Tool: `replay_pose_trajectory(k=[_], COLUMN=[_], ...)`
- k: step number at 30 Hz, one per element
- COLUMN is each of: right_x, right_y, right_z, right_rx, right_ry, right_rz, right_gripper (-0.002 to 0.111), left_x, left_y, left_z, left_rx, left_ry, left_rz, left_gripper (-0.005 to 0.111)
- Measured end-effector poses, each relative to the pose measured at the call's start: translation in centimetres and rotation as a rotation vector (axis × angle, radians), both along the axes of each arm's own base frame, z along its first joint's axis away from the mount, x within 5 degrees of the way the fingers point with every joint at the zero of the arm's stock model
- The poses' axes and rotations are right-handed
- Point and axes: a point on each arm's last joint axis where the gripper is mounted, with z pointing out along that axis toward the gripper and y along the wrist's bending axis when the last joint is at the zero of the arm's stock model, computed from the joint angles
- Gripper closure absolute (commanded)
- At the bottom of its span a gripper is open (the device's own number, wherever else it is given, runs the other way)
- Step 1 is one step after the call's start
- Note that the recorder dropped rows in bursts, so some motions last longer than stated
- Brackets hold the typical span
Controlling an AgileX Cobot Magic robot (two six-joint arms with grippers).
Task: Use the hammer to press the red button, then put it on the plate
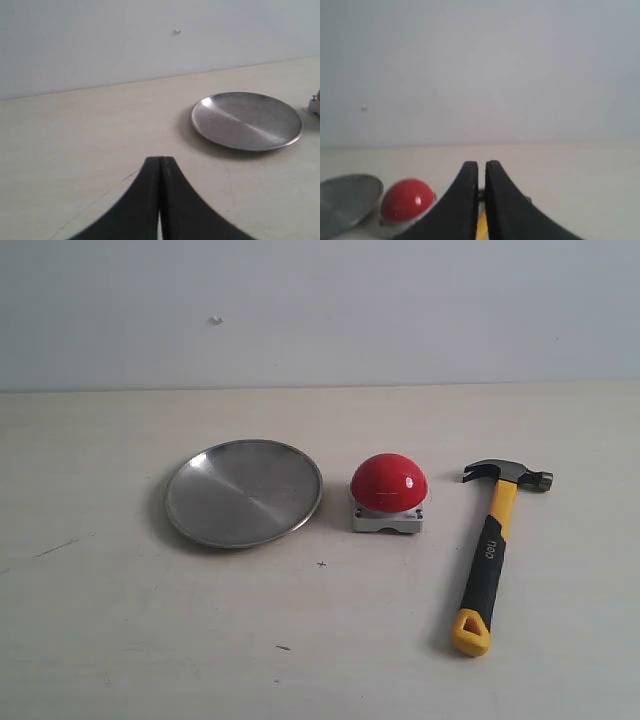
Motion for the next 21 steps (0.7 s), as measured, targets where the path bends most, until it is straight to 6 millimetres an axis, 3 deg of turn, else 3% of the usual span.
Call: replay_pose_trajectory(k=[4, 8, 13, 17, 21], right_x=[-0.2, -0.8, -0.5, 2.3, 8.3], right_y=[0.2, 0.1, -1.0, -1.2, -0.3], right_z=[1.6, 3.4, 6.4, 9.7, 11.1], right_rx=[0.035, 0.221, 0.352, 0.328, 0.29], right_ry=[-0.174, -0.391, -0.391, -0.235, 0.079], right_rz=[0.029, 0.061, -0.028, -0.079, -0.031], right_gripper=[0.102, 0.102, 0.103, 0.103, 0.103], left_x=[0.0, 0.0, 0.0, 0.0, 0.0], left_y=[0.0, 0.0, 0.0, 0.0, 0.0], left_z=[0.0, 0.0, 0.0, 0.0, 0.0], left_rx=[0.0, 0.0, 0.0, 0.0, 0.0], left_ry=[0.0, 0.0, 0.0, 0.0, 0.0], left_rz=[0.0, 0.0, 0.0, 0.0, 0.0], left_gripper=[0.107, 0.107, 0.107, 0.107, 0.107])
